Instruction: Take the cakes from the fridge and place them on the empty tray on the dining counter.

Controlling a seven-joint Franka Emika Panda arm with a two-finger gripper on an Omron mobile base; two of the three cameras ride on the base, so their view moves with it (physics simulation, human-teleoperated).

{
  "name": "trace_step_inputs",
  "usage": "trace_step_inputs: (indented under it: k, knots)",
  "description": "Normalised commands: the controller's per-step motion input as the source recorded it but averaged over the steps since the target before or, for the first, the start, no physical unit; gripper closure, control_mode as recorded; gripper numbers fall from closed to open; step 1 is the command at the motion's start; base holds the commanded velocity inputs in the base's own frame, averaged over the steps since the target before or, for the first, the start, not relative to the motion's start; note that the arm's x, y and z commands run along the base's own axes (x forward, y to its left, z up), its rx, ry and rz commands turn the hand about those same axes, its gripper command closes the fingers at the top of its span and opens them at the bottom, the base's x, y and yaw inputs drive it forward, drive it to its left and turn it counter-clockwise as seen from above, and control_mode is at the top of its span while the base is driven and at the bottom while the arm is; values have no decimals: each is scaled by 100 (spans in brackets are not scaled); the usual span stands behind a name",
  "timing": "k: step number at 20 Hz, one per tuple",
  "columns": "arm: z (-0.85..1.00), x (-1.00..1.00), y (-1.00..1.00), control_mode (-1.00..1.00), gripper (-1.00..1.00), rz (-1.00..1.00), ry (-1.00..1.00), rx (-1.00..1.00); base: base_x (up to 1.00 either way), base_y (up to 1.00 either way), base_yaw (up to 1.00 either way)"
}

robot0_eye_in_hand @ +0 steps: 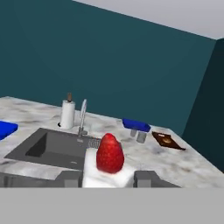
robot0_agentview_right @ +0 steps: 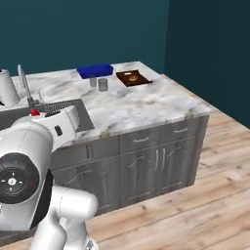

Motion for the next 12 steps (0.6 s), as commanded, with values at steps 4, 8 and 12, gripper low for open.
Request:
trace_step_inputs:
  k: [4,8,12]
  knots:
    - [0,0,0,100,100,0,0,0,72,-100,-28]
    - [0,0,0,100,100,0,0,0,71,-100,-29]
    - [0,0,0,100,100,0,0,0,73,-100,-33]
